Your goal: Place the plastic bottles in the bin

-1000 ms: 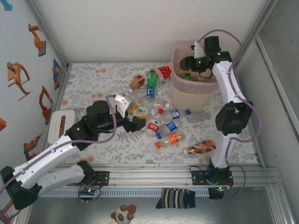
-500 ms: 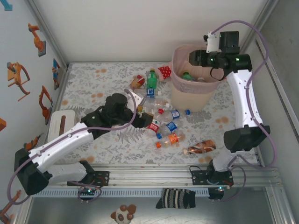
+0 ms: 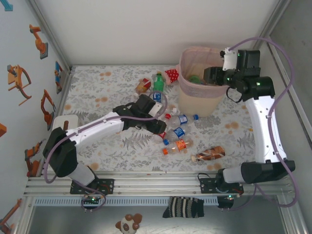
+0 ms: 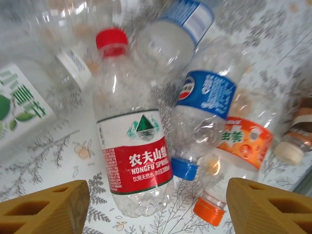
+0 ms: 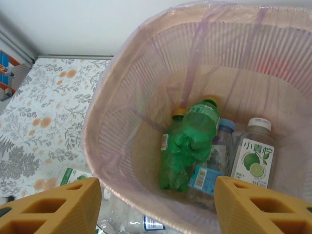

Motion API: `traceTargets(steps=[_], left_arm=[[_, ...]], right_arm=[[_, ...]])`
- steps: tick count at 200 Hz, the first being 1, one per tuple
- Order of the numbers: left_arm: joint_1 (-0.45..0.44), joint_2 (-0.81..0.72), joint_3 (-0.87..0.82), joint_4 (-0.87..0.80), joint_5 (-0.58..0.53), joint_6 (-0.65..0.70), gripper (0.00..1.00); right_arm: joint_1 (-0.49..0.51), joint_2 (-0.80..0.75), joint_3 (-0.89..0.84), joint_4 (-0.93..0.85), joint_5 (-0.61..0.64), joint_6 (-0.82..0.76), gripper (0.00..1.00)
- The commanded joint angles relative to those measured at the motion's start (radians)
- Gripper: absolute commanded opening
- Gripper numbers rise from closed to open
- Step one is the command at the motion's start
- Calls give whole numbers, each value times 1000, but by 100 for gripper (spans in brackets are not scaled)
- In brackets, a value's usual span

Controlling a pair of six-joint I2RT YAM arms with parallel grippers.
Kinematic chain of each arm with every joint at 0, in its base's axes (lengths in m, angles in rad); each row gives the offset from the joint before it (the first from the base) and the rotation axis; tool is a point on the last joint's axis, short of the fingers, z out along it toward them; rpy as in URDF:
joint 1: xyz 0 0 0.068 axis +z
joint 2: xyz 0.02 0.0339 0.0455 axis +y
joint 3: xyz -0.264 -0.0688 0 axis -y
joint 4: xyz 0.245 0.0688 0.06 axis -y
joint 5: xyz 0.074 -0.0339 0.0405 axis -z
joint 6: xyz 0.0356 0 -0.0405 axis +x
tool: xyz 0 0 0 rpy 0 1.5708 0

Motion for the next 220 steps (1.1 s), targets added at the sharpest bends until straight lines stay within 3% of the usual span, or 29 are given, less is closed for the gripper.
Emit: traceTargets(steps=[1,73,155,220], left_arm=[[-11,55,34,-69,6,-52,74],[-10,251,112,-111,20,-52,79],[0,353,149,-98,25,-50,80],[12,394,138,-67,48,-58,75]], right_arm=[[6,-34,-30,15,23,-2,62],[6,-66,-52,3,21,-2,62],[6,-83,-69,2,19,3,62],[6,-94,-74,4,21,5,62]])
